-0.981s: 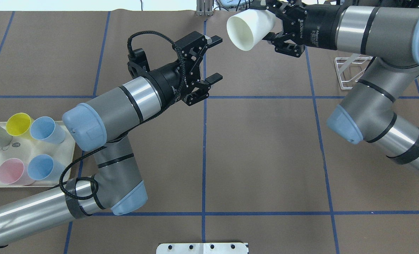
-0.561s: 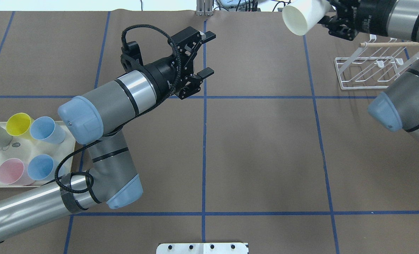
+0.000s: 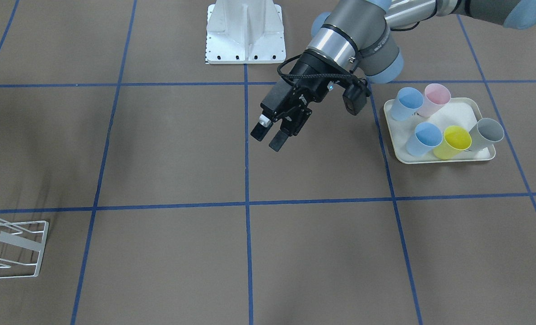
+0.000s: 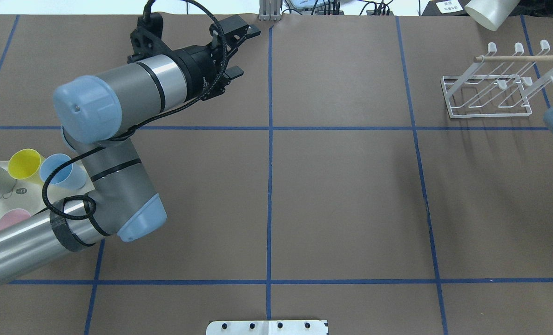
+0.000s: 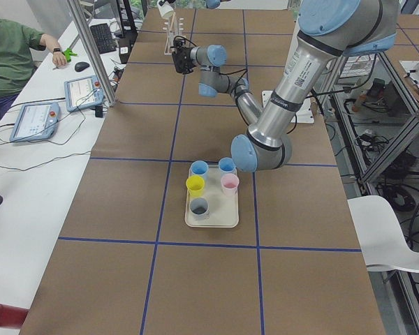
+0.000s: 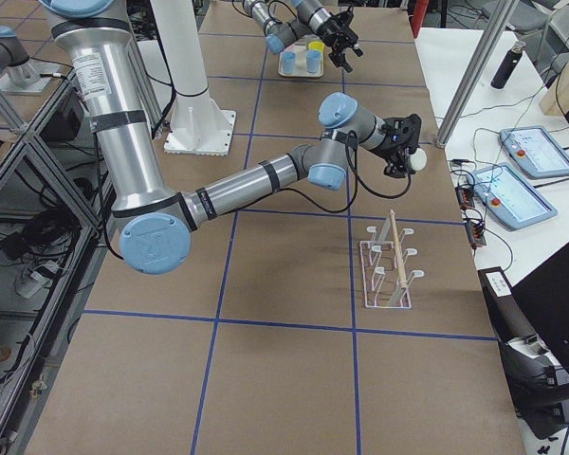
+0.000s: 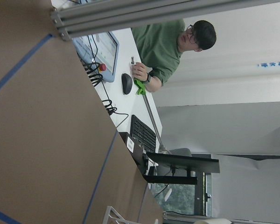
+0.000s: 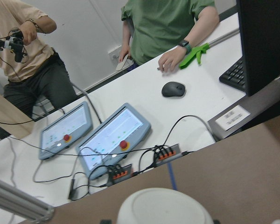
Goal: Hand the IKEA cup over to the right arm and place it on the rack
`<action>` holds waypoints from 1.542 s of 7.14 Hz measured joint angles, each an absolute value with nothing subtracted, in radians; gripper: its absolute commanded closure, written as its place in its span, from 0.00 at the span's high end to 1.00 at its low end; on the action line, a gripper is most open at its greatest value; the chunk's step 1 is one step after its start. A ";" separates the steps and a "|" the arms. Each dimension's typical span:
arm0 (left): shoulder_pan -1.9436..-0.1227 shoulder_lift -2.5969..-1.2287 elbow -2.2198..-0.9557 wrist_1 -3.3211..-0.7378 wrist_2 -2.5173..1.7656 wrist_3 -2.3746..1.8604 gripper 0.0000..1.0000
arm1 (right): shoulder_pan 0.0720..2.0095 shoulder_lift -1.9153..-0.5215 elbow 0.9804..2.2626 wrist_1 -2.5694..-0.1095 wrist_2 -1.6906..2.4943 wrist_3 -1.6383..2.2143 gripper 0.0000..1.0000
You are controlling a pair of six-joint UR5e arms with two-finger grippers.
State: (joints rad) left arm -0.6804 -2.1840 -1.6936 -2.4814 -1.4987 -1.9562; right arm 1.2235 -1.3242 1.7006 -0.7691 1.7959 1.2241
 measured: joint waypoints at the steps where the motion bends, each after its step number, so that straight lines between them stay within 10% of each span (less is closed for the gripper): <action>1: -0.740 -2.167 -1.742 -2.342 -1.578 -1.885 0.99 | 1.233 -1.329 1.650 -0.792 1.699 1.092 0.00; 5: -0.839 -2.112 -1.954 -1.758 -1.658 -1.493 0.99 | 1.235 -1.314 1.403 -0.711 1.421 0.830 0.00; 11: -0.861 -2.038 -2.004 -1.698 -1.680 -1.381 1.00 | 1.209 -1.296 1.259 -0.596 1.383 0.818 0.00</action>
State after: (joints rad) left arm -0.8614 -2.0380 -2.0038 -1.6982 -1.6802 -1.3807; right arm 1.2092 -1.2963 1.2589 -0.5956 1.3834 0.8181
